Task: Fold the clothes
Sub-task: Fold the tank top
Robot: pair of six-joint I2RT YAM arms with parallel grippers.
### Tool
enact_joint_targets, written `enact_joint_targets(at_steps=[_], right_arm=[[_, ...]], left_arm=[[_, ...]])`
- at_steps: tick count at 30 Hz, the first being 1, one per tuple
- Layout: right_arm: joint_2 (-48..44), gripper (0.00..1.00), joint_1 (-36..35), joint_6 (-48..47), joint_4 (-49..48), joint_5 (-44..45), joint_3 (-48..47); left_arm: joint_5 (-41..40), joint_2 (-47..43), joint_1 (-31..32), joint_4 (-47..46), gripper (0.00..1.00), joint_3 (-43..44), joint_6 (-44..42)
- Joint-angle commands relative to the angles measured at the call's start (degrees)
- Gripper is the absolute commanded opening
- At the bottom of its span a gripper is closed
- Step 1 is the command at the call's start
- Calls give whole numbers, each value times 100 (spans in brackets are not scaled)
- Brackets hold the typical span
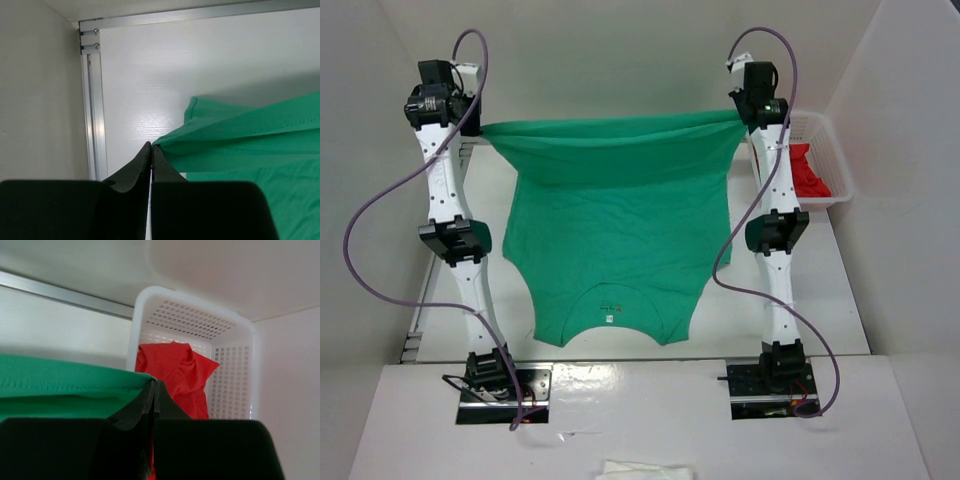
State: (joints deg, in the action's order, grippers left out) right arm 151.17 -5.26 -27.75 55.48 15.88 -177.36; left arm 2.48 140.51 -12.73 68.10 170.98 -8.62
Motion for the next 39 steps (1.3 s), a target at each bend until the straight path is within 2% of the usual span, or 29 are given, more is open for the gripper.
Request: enact_joint_targets(at_steps=[1, 4, 12, 18, 24, 39], right_arm=[[-430, 0, 121, -3, -64, -32, -238], [-431, 0, 253, -64, -117, -32, -238], [-484, 1, 525, -126, -301, -94, -238], [-484, 1, 578, -178, -416, -269, -238], [-536, 1, 745, -73, -521, -559, -238], [-1774, 0, 974, 437, 559, -2650, -238]], left_arm=[[304, -59, -194, 64, 0, 427, 62], [515, -59, -378, 64, 0, 796, -95], [841, -59, -862, -121, 0, 867, -324], [965, 152, -863, -235, 0, 867, -438], [1579, 152, -977, -341, 0, 867, -439], [2730, -972, -1030, -69, 0, 867, -447]])
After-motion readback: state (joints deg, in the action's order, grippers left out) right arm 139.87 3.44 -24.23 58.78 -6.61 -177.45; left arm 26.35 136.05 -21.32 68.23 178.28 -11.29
